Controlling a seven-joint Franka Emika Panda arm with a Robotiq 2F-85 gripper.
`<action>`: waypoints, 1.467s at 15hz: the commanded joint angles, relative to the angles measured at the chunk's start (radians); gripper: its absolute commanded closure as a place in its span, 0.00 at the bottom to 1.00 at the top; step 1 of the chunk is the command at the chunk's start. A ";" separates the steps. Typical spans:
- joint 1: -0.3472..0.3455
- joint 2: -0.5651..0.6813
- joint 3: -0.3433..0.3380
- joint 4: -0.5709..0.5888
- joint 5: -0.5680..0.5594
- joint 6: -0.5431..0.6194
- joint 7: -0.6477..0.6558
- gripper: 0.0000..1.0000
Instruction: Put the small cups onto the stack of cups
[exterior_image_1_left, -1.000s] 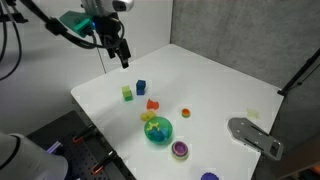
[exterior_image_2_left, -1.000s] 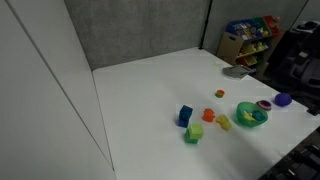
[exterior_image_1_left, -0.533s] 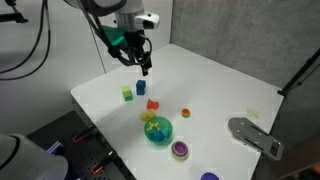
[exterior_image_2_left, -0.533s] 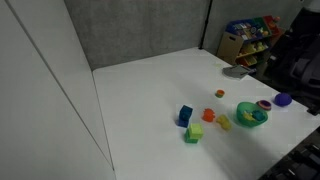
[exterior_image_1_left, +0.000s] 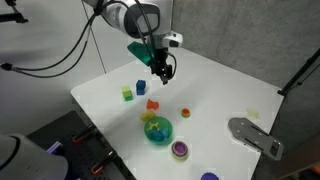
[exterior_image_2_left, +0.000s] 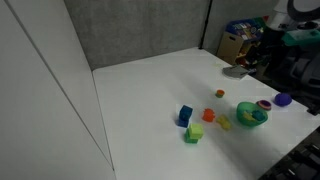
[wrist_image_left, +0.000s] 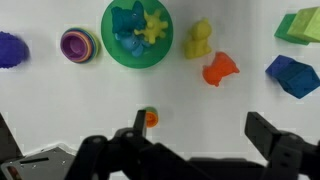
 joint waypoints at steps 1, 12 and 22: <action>-0.009 0.175 -0.013 0.149 0.035 0.012 0.002 0.00; -0.033 0.630 -0.008 0.518 0.042 0.118 -0.046 0.00; -0.040 0.956 -0.022 0.812 0.023 0.105 -0.070 0.00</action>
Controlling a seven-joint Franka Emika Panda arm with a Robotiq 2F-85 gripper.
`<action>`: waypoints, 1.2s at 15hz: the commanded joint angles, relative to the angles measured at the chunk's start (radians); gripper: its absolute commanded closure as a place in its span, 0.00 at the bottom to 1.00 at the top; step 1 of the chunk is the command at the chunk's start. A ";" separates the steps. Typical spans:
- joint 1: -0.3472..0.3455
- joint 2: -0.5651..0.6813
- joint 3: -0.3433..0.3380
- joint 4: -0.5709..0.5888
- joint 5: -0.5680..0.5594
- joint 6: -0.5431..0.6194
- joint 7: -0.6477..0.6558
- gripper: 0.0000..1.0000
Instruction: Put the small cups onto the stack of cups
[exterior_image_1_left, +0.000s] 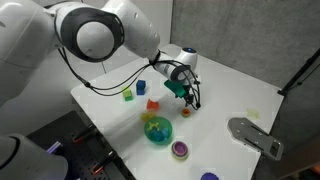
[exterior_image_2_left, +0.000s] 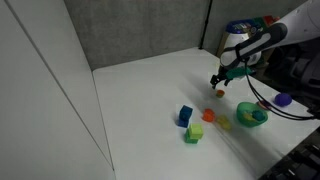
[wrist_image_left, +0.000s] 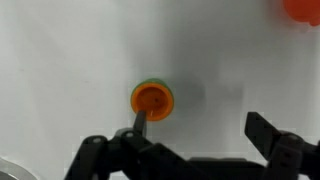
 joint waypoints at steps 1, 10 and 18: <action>-0.017 0.106 -0.005 0.129 -0.012 -0.025 -0.016 0.00; -0.031 0.224 -0.033 0.256 -0.018 -0.021 -0.006 0.00; -0.041 0.235 -0.025 0.255 -0.009 -0.042 -0.005 0.42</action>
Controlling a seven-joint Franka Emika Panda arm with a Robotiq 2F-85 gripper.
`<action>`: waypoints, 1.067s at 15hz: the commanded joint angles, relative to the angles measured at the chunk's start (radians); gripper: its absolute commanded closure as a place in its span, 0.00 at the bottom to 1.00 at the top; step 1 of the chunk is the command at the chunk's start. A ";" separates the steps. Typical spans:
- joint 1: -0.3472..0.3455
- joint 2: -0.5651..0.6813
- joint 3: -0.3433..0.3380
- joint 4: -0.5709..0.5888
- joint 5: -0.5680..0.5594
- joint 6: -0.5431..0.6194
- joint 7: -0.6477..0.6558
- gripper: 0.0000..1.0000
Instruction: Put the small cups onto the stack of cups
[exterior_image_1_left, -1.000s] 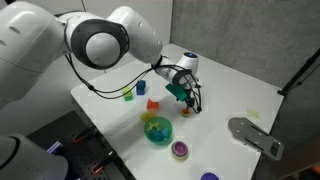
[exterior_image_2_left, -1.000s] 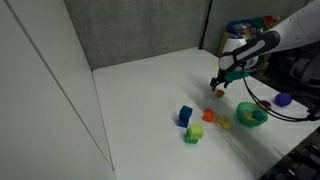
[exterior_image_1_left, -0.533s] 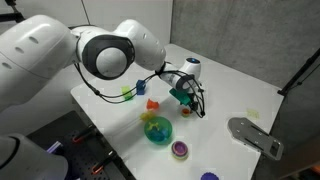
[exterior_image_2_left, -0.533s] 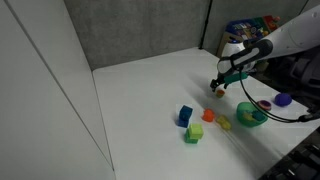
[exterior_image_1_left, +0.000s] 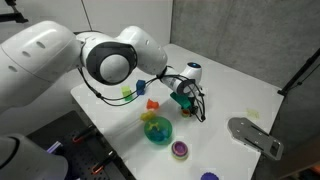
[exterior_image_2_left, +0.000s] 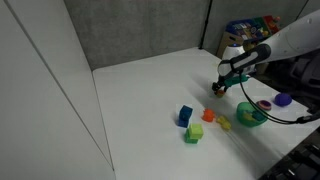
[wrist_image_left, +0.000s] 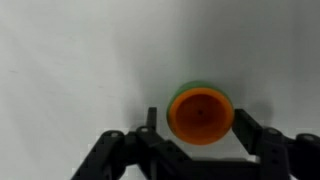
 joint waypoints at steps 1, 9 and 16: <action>-0.009 -0.003 0.009 0.024 -0.003 -0.039 -0.004 0.51; 0.003 -0.149 -0.010 -0.089 -0.014 -0.090 0.007 0.66; 0.004 -0.386 -0.048 -0.348 -0.055 -0.037 -0.007 0.66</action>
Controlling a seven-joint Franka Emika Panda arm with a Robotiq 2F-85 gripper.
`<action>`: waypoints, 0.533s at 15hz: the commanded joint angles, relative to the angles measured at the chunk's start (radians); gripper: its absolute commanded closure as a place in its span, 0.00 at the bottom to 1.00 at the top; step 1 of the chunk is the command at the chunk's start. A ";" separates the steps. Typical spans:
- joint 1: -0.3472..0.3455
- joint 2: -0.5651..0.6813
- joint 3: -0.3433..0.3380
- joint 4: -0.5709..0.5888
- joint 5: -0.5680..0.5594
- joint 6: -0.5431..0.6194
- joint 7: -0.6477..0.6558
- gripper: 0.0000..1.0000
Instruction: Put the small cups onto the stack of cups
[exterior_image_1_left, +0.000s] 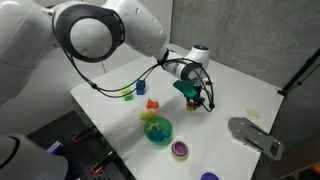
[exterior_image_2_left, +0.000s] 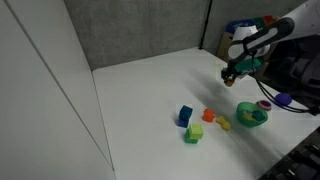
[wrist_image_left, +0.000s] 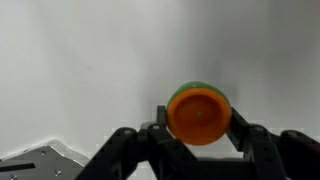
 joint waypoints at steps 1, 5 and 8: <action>-0.001 -0.172 -0.014 -0.216 -0.031 0.053 -0.010 0.66; -0.004 -0.279 -0.041 -0.380 -0.061 0.129 -0.006 0.66; -0.007 -0.325 -0.072 -0.490 -0.093 0.186 -0.003 0.66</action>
